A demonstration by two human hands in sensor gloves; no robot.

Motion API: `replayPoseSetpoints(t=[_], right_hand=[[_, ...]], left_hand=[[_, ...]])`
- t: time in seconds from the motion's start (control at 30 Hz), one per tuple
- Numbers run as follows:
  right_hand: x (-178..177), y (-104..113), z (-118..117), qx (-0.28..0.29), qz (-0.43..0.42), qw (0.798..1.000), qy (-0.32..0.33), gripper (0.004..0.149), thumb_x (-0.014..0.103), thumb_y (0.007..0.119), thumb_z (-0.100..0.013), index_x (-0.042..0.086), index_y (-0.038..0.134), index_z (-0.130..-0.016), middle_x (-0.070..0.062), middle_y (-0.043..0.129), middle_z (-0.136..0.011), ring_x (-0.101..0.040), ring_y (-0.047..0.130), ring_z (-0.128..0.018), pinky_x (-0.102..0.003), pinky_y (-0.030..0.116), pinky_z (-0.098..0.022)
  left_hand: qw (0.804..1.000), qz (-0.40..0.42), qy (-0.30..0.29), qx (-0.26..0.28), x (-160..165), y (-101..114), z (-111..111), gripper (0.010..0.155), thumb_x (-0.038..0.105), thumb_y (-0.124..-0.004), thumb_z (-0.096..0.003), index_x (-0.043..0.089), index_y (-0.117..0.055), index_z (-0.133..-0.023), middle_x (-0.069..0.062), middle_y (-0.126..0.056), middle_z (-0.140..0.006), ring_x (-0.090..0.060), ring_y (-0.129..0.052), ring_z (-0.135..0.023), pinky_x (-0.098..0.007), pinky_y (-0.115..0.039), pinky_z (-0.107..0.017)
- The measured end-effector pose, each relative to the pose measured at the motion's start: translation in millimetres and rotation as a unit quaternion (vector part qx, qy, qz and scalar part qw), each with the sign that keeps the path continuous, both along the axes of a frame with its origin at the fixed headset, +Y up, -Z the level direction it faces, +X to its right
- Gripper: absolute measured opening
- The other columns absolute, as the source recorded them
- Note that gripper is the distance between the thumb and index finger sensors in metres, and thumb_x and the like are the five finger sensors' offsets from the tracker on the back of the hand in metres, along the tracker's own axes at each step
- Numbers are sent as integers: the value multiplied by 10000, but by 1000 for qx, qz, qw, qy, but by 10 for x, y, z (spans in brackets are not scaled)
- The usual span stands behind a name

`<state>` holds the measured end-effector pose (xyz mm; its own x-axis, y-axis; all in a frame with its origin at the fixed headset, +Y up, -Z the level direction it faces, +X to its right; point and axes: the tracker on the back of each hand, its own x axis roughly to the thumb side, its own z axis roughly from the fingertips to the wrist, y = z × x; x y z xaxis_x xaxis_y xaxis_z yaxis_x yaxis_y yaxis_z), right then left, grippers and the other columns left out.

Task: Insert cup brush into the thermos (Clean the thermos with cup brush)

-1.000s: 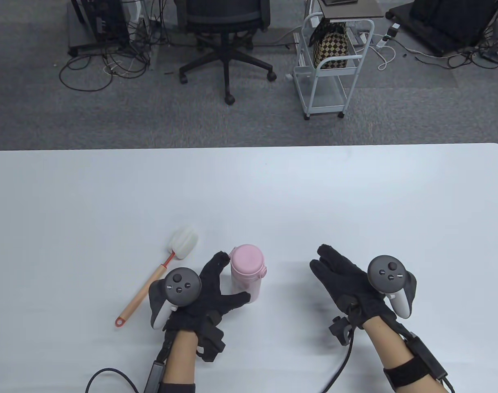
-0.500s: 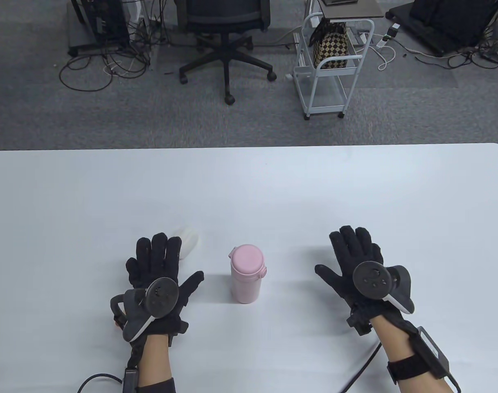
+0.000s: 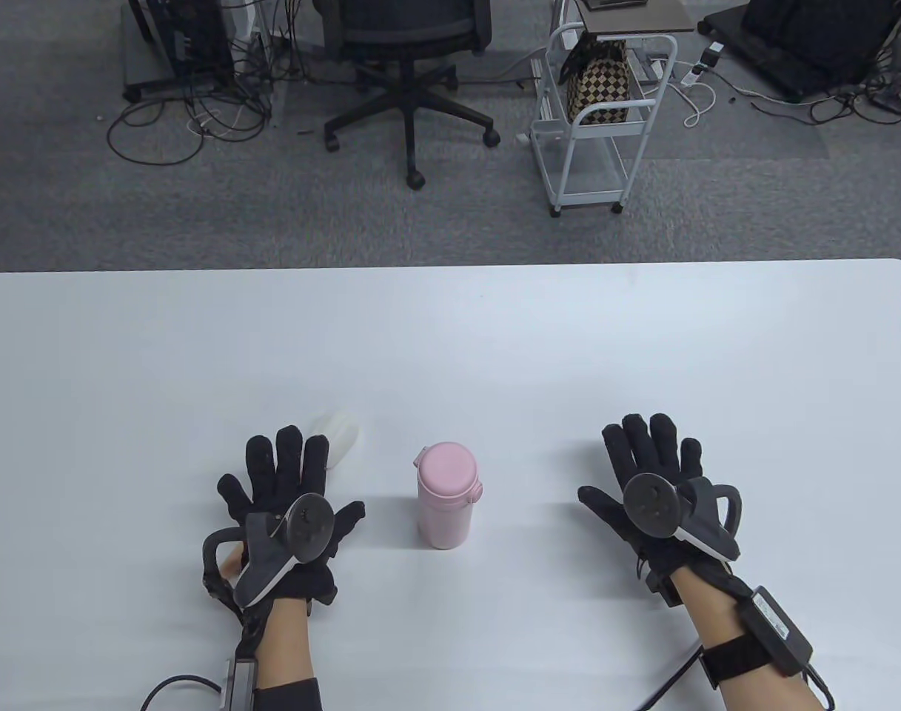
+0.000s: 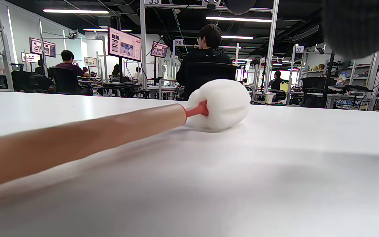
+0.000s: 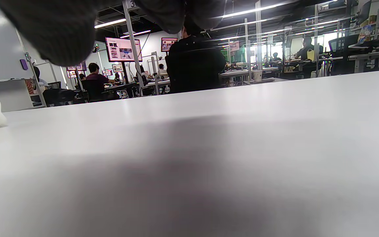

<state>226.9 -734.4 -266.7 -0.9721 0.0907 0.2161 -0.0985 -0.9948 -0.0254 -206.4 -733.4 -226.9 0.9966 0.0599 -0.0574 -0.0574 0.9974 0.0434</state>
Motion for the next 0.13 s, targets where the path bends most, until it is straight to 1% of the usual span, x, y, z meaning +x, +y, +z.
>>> replayPoseSetpoints(t=[0.13], right_hand=[[-31, -25, 4, -3, 5, 1000, 6, 881, 701, 647, -526, 178, 355, -1172, -188, 313, -1222, -502, 211, -1099, -712, 292, -697]], left_hand=[[1000, 6, 3, -6, -23, -9, -8, 936, 738, -751, -494, 345, -278, -1200, 19, -148, -1278, -374, -55, -1147, -723, -193, -691]])
